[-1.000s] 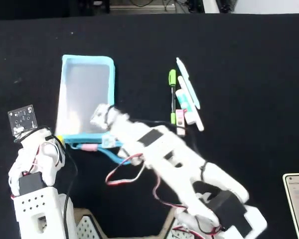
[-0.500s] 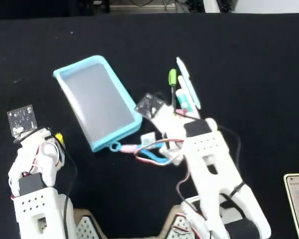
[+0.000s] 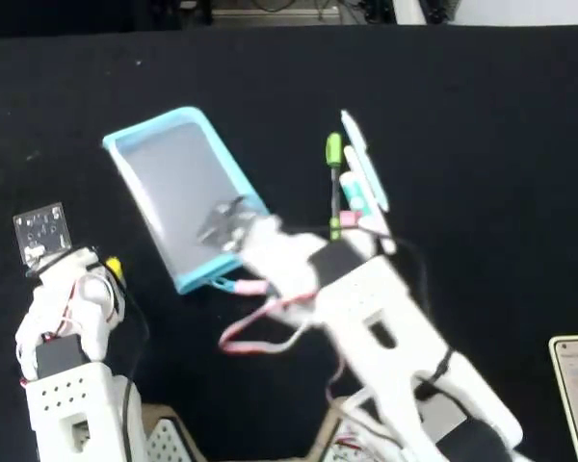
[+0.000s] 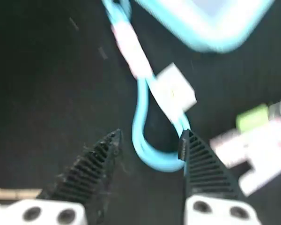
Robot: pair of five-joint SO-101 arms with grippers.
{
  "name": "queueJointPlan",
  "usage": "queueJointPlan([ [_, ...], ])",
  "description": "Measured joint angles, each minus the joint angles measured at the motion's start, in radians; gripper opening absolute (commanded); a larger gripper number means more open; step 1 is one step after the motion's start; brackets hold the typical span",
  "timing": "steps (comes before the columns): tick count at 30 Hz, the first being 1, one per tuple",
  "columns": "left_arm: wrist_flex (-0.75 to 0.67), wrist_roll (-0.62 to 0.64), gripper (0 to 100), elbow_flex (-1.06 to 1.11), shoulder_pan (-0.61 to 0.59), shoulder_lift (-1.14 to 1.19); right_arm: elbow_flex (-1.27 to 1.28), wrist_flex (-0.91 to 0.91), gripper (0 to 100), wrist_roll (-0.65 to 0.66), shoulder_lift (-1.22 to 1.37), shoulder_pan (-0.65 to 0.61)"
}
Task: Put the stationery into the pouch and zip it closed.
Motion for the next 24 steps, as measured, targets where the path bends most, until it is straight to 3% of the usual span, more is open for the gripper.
queueJointPlan([
  [3, 0.0, 0.0, 19, 0.0, 0.0, 0.0, 0.044, -0.12, 19.7, -0.002, 0.038, -0.092],
  [9, 0.0, 0.0, 19, 0.0, 0.0, 0.0, 0.041, -0.287, 19.7, -0.002, 0.27, -0.115],
  [14, 0.0, 0.0, 19, 0.0, 0.0, 0.0, -0.069, -0.296, 19.7, -0.003, 0.454, -0.121],
  [24, 0.0, 0.0, 19, 0.0, 0.0, 0.0, -0.152, -0.321, 19.7, -0.005, 0.554, -0.129],
])
